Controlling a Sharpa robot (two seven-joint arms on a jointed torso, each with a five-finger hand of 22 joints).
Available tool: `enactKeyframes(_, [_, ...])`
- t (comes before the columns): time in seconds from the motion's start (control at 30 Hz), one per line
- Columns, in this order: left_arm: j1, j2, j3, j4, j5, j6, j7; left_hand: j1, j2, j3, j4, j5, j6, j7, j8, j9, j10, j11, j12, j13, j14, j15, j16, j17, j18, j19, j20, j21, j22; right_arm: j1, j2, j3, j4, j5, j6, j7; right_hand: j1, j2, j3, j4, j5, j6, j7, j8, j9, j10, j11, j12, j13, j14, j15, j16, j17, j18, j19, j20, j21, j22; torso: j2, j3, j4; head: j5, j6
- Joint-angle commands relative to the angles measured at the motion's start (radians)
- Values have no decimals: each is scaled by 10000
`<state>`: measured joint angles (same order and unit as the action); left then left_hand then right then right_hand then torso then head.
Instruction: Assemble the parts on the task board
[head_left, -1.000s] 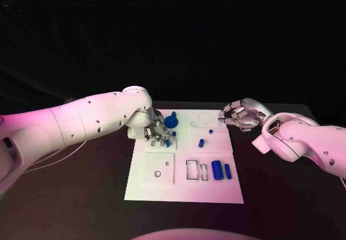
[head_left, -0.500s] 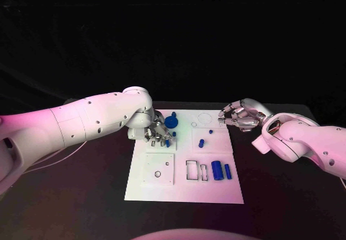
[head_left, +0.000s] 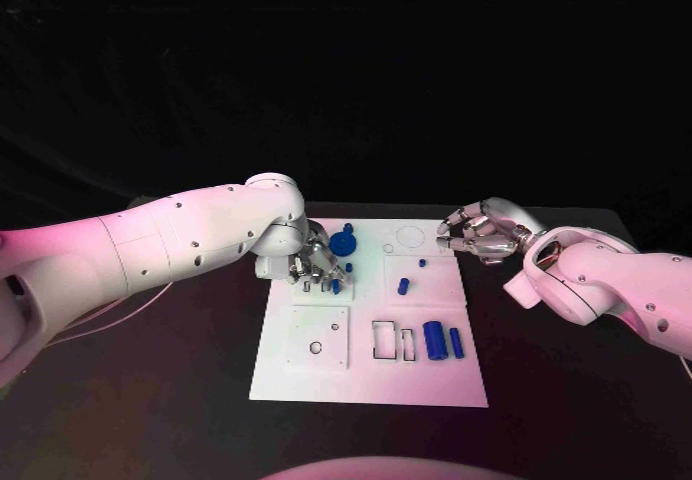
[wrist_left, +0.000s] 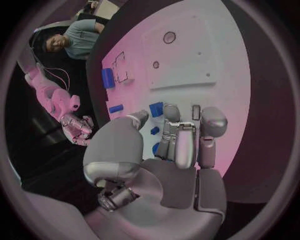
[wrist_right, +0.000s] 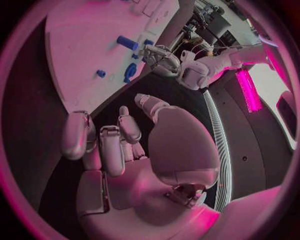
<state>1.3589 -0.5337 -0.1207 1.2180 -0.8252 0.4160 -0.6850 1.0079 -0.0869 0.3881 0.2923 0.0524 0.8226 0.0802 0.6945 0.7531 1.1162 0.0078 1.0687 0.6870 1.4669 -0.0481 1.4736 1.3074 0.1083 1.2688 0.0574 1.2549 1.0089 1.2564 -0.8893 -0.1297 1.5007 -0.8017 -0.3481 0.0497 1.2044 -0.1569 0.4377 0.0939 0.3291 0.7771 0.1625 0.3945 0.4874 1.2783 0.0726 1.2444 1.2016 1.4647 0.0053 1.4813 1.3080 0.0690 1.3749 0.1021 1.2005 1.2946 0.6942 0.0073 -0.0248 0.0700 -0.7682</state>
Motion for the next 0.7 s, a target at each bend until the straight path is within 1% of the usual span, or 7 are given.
enactKeyframes(0.03, [-6, -6, 3, 46, -38, 197, -25, 90, -43, 133, -3, 32, 68, -40, -50, 26, 65, -21, 37, 7, 492, -63, 30, 797, 65, 67, -34, 59, 11, -14, 9, 0, -2, -68, 140, 27, 70, -4, 63, -23, 42, -71, -20, 39, -12, -22, 9, 65, -11, 569, -68, -34, 505, 182, -44, 6, -54, 16, -1, -3, -2, 7, -22])
enactKeyframes(0.1, [-6, -12, 4, 55, -39, 194, -25, 143, -49, 218, -4, 32, 68, -43, -53, 33, 67, -25, 38, 8, 493, -66, 32, 799, 66, 62, -36, 55, 4, -17, 9, 0, -3, -68, 142, 26, 70, -4, 63, -23, 42, -71, -20, 39, -12, -22, 9, 65, -11, 569, -68, -34, 505, 182, -44, 6, -54, 16, 5, -1, -5, 9, -18])
enactKeyframes(0.3, [-6, -29, 5, 57, -24, 196, -23, 365, -193, 998, -5, 35, 71, -52, -89, 78, 61, -36, 23, -14, 491, -77, 32, 789, 67, 51, -44, 54, 4, -33, 9, 0, -20, -233, 151, 34, 70, -4, 63, -23, 42, -71, -20, 39, -12, -22, 9, 65, -11, 569, -68, -34, 505, 182, -44, 6, -54, 16, -1, 3, 0, 9, -50])
enactKeyframes(0.47, [-7, -43, 6, 52, 115, 133, -18, 413, -252, 1420, -10, 40, 110, -66, -66, 126, 87, -50, 38, 4, 501, -86, 47, 811, 65, 58, -48, 63, 23, -48, 19, 0, -52, -377, 144, 32, 73, -5, 70, -26, 50, -70, -19, 49, -17, -24, 9, 63, -15, 568, -69, -37, 498, 182, -44, 5, -58, 16, 6, 5, 3, 14, -54])
enactKeyframes(0.5, [-7, -46, 6, 49, 168, 113, -16, 473, -266, 1733, -25, 37, 141, -89, -14, 189, 114, -69, 51, 21, 511, -102, 60, 831, 64, 65, -59, 69, 35, -50, 22, 0, -58, -388, 144, 31, 73, -5, 70, -26, 50, -70, -19, 49, -17, -24, 9, 63, -15, 568, -69, -37, 498, 182, -44, 5, -58, 16, 5, 6, 3, 15, -53])
enactKeyframes(0.6, [-8, -65, 6, 42, 416, 5, 7, 700, -303, 2270, -103, 32, 107, -116, 38, 287, 135, -102, 55, 33, 521, -129, 73, 849, 62, 75, -82, 76, 51, -60, 31, 0, -77, -414, 146, 30, 73, -5, 70, -26, 50, -70, -19, 49, -17, -24, 9, 63, -15, 568, -69, -37, 498, 182, -44, 5, -58, 16, -1, 9, -2, 23, -65])
enactKeyframes(0.7, [-9, -83, 6, 26, 614, -111, 59, 1072, -297, 3099, -375, 28, 49, -145, 145, 459, 198, -132, 92, 92, 528, -164, 84, 863, 53, 102, -114, 101, 98, -68, 35, 0, -95, -421, 150, 28, 73, -5, 70, -26, 50, -70, -19, 49, -17, -24, 9, 63, -15, 568, -69, -37, 498, 182, -44, 5, -58, 16, 4, 4, -3, 12, -59])
